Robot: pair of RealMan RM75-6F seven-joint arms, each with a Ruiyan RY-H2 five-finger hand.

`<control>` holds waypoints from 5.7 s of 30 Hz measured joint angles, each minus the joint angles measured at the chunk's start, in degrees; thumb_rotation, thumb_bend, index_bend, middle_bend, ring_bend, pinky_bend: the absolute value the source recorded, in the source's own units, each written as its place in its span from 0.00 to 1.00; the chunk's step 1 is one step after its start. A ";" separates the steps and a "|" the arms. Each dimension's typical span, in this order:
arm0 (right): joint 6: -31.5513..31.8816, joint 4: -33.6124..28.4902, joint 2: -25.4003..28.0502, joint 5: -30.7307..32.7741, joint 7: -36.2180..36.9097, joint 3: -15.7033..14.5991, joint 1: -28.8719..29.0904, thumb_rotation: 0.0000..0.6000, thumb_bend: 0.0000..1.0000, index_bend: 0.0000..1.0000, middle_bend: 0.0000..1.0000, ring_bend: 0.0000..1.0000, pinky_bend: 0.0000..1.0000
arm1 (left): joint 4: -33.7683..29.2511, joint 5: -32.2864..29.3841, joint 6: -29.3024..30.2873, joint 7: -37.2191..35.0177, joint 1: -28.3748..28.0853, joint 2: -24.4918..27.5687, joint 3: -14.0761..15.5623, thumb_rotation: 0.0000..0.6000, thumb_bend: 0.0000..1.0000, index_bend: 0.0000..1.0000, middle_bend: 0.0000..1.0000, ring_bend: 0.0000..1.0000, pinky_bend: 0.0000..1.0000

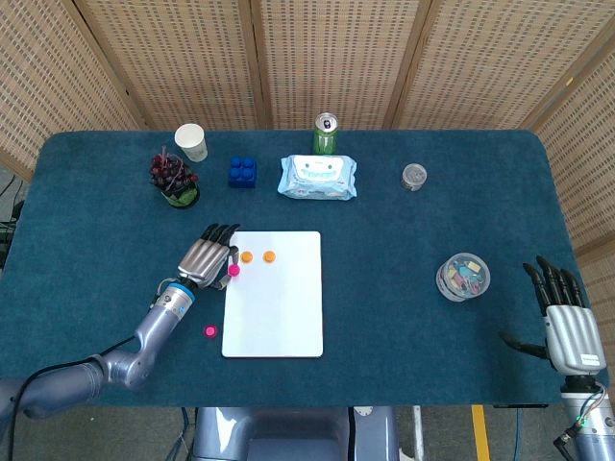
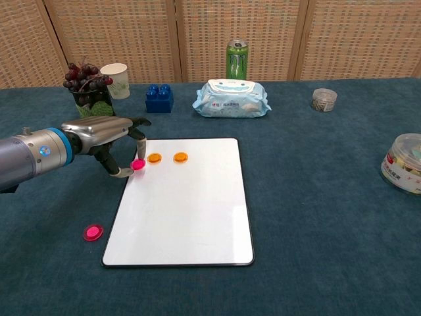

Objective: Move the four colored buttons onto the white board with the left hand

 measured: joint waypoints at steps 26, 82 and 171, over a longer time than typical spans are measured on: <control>-0.73 -0.63 0.45 0.65 0.13 -0.01 0.11 1.00 0.13 0.01 0.00 0.00 0.00 | -0.63 -2.24 0.61 2.86 -1.45 -1.60 0.32 1.00 0.34 0.36 0.00 0.00 0.00; -1.29 -1.56 0.92 1.05 -0.18 -0.15 0.16 1.00 0.13 0.01 0.00 0.00 0.00 | -13.28 22.42 14.11 -12.13 15.62 10.25 16.52 1.00 0.33 0.33 0.00 0.00 0.00; -2.68 -1.95 1.64 1.81 1.74 -0.23 0.41 1.00 0.13 0.01 0.00 0.00 0.00 | 7.64 -0.69 -2.04 -0.36 -4.97 -10.68 -3.72 1.00 0.34 0.57 0.00 0.00 0.00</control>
